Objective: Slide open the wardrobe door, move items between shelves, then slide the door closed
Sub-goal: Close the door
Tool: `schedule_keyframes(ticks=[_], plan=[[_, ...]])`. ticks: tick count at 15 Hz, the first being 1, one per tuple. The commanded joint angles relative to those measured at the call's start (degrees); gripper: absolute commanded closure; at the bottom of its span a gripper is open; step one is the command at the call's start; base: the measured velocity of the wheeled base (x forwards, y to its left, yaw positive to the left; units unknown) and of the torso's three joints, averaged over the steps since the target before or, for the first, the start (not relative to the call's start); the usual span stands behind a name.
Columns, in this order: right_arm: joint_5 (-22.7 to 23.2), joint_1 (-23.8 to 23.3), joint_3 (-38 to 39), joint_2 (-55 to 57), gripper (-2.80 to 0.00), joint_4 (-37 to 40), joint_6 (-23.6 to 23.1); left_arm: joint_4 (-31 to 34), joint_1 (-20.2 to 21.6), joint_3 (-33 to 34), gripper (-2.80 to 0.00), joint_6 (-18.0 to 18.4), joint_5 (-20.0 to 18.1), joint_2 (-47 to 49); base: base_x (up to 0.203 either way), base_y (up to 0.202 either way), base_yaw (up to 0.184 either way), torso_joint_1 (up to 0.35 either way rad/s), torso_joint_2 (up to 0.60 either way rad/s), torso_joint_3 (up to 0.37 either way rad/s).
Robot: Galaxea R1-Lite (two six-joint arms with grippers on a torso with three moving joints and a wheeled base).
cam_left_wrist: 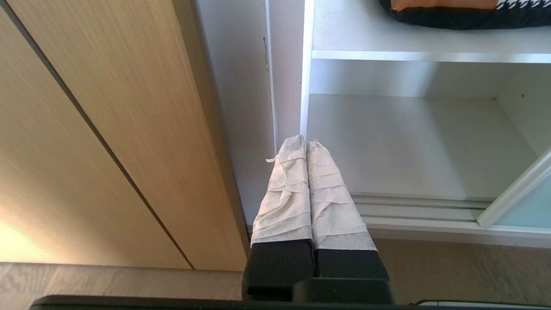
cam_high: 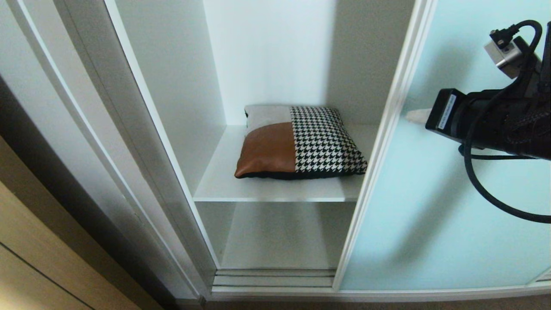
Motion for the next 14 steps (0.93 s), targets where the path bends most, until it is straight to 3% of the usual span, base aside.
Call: schedule_keyframes(ticks=[1,14], plan=[[0.0,0.8,-0.4,1.6,0.0,-0.1,0.1,0.0,0.0,0.1,0.0,0.0,0.0,0.1,0.0,0.0,0.0,0.0,0.0,0.0],[-0.6,0.8,-1.4,-0.4,0.0,-0.8,0.1,0.0,0.0,0.1,0.0,0.0,0.0,0.1,0.0,0.0,0.0,0.0,0.0,0.0]])
